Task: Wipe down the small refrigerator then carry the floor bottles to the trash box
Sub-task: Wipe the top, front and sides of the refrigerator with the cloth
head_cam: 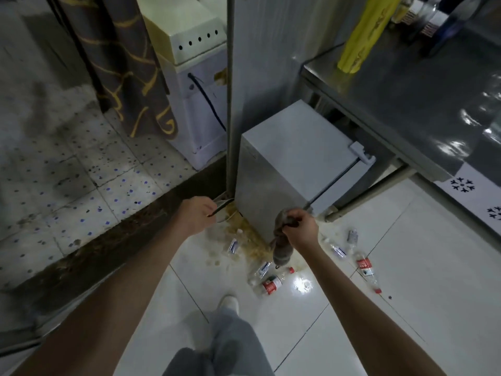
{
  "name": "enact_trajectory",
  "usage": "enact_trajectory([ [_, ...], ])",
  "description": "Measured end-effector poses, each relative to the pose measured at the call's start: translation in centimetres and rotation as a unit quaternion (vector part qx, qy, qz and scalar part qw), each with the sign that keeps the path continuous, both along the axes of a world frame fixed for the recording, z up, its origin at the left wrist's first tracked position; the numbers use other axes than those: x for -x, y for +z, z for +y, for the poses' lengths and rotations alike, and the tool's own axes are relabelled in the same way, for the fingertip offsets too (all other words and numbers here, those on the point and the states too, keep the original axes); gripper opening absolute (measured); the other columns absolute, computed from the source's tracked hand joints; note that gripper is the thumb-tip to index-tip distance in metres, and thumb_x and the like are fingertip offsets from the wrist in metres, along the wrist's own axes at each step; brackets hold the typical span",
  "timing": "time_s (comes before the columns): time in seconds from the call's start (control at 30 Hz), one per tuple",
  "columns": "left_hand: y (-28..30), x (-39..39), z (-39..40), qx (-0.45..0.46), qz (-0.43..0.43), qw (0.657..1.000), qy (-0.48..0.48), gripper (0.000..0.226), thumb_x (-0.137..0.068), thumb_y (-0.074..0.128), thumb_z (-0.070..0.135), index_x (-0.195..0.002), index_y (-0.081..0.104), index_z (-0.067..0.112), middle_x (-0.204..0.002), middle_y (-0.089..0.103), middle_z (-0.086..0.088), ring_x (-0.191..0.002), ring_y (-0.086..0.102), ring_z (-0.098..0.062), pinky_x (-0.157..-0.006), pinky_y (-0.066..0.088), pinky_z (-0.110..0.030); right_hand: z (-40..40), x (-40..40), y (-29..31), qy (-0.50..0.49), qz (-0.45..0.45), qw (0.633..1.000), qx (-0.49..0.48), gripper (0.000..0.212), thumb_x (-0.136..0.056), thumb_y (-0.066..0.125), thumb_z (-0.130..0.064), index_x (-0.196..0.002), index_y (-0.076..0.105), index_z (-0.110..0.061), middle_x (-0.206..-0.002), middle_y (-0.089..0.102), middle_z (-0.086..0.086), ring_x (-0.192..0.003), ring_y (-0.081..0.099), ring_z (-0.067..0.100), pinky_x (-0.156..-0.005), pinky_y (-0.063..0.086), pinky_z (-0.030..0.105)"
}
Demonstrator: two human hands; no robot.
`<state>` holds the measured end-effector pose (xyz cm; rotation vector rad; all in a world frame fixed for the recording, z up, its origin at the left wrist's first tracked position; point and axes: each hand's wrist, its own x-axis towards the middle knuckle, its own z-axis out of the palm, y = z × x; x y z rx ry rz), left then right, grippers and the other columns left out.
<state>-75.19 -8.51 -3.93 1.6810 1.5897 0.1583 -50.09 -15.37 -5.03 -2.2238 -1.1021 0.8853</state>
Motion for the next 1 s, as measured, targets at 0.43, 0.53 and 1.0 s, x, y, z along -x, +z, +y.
enact_trajectory([
  [0.43, -3.8, 1.4, 12.8, -0.009, -0.011, 0.993, -0.118, 0.030, -0.079, 0.073, 0.020, -0.107, 0.066, 0.013, -0.092, 0.067, -0.002, -0.072, 0.057, -0.006, -0.058, 0.038, -0.007, 7.8, 4.3, -3.2, -0.045, 0.008, 0.999, 0.008, 0.038, -0.067, 0.070, -0.005, -0.104, 0.066, -0.014, -0.097, 0.067, 0.002, -0.091, 0.060, 0.019, -0.072, 0.045, 0.024],
  [0.53, -5.3, 2.5, 15.3, 0.004, -0.002, 0.988, -0.157, 0.028, -0.077, 0.074, 0.019, -0.104, 0.067, 0.012, -0.085, 0.065, -0.001, -0.080, 0.063, -0.013, -0.072, 0.048, -0.020, 8.9, 6.9, -4.0, -0.078, 0.017, 0.997, 0.007, 0.034, -0.067, 0.067, -0.001, -0.098, 0.067, -0.015, -0.090, 0.061, -0.006, -0.086, 0.055, 0.013, -0.072, 0.040, 0.019],
  [1.0, -17.1, 2.5, 20.1, 0.016, 0.037, 0.947, -0.319, 0.026, -0.079, 0.069, 0.026, -0.105, 0.065, 0.023, -0.095, 0.066, 0.006, -0.093, 0.063, -0.014, -0.087, 0.052, -0.031, 12.7, 11.1, -12.7, -0.111, -0.071, 0.991, 0.034, 0.036, -0.070, 0.069, -0.013, -0.105, 0.070, -0.021, -0.106, 0.069, 0.001, -0.097, 0.062, 0.022, -0.069, 0.035, 0.017],
])
